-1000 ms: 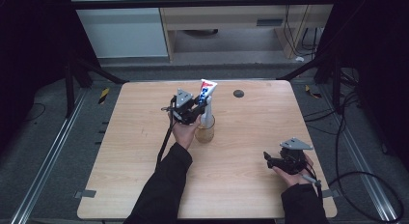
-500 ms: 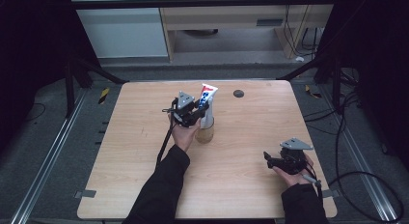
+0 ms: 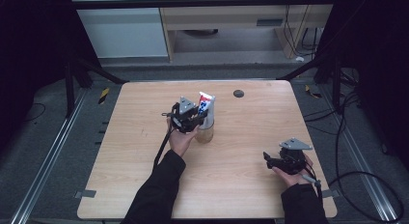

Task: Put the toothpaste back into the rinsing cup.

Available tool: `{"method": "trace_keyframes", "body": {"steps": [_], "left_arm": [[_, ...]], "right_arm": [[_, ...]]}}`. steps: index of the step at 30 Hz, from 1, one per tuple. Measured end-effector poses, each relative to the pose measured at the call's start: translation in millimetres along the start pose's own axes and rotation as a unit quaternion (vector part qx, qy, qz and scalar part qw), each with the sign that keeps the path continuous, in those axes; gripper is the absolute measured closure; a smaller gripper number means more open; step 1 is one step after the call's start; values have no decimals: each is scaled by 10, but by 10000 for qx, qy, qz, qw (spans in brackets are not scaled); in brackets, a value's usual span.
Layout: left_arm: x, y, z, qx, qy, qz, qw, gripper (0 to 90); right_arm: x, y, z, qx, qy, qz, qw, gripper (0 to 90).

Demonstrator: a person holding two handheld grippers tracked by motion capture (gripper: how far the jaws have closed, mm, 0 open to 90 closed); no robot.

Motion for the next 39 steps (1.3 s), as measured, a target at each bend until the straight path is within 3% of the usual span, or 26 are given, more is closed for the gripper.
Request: {"method": "trace_keyframes", "body": {"steps": [3, 6, 7, 10, 13, 15, 20, 25, 30, 34, 39], "left_arm": [[55, -1, 52, 33, -164, -11, 9999, 628], [119, 1, 141, 67, -456, -178, 9988, 571], [135, -5, 168, 63, -444, -187, 9988, 530], [63, -21, 293, 156, -223, -34, 9996, 527], [-32, -34, 387, 148, -169, -68, 9997, 430], [-106, -34, 464, 199, -136, -118, 9996, 414], [-146, -84, 694, 238, -387, -208, 9987, 357], [88, -227, 994, 60, -761, -178, 9969, 322], [442, -428, 1313, -178, -1194, -242, 9924, 294], [653, -575, 1530, -332, -1318, -75, 9907, 288], [853, -700, 1770, -513, -1474, -37, 9877, 277]], "right_arm": [[-3, -3, 3, 1, 5, -1, 10000, 194], [1, 0, 5, 3, -5, -12, 10000, 194], [9, 10, -2, 12, -7, 28, 10000, 194], [17, 6, 3, 18, -36, 6, 10000, 194], [9, 10, 8, 33, -12, 33, 10000, 194], [9, 8, 11, 33, -16, 33, 10000, 193], [-1, 4, 31, 33, 12, 26, 10000, 188], [-4, 24, 56, 65, 21, -3, 10000, 179], [25, 56, 65, 116, -27, -54, 9999, 170], [47, 60, 68, 118, -64, -77, 9999, 165], [72, 52, 78, 118, -127, -91, 9998, 156]]}}
Point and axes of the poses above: each handheld gripper's, and its own axes: z roughly backward along the jaws, x roughly out of its underside, y roughly to its right, the point moved 9 cm from there along -z, roughly forward along the jaws, and after that the axes turned 15 degrees about y, right-handed, at the moved point
